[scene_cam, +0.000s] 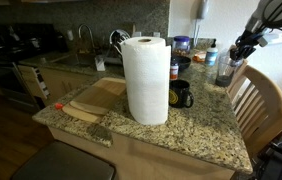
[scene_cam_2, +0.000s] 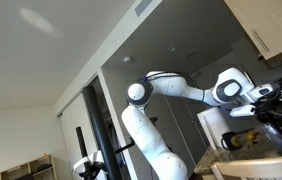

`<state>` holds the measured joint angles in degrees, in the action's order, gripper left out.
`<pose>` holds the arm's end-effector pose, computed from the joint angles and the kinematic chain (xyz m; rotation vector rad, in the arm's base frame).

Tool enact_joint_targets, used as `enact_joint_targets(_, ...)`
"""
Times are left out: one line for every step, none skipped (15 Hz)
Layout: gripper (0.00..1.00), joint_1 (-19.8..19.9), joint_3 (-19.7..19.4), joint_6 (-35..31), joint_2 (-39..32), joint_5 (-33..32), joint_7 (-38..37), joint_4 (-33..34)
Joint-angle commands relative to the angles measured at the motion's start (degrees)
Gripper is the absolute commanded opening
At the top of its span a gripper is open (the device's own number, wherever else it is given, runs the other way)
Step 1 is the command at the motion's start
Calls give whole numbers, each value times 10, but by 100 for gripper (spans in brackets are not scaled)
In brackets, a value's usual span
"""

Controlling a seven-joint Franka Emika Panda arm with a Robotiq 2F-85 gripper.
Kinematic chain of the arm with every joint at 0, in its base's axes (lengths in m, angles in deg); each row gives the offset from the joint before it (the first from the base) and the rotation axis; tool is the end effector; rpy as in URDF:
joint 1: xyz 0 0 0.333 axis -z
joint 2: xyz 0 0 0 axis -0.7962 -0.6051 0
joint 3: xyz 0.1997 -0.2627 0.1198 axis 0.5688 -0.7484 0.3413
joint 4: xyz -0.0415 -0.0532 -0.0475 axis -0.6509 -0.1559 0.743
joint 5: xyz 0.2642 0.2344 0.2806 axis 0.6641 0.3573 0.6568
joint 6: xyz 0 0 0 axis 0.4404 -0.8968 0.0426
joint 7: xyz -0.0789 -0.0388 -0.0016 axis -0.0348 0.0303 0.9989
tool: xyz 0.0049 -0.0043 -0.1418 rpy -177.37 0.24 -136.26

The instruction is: Remove the cup from the bowl and place it on the counter

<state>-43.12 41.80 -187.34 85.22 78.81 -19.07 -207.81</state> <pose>0.4965 -0.1845 0.4109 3.0200 -0.4953 0.3958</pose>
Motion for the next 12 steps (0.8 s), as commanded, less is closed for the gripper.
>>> enact_joint_targets(1,-22,43,-10,28,4,-32,2)
enact_joint_targets(3,-29,54,-7,28,3,-42,7)
enact_joint_targets(4,-36,65,-7,21,4,-54,15)
enact_joint_targets(4,-41,75,-5,14,3,-66,22)
enact_joint_targets(4,-44,85,3,-1,-1,-82,35)
enact_joint_targets(4,-42,94,27,-12,-8,-106,49)
enact_joint_targets(4,-37,102,99,-34,-18,-131,81)
enact_joint_targets(4,-33,106,118,-57,-34,-154,104)
enact_joint_targets(4,-38,95,161,-79,-19,-143,129)
enact_joint_targets(4,-41,88,197,-95,-8,-139,148)
enact_joint_targets(4,-41,84,227,-116,-3,-143,167)
enact_joint_targets(4,-41,79,262,-131,2,-147,187)
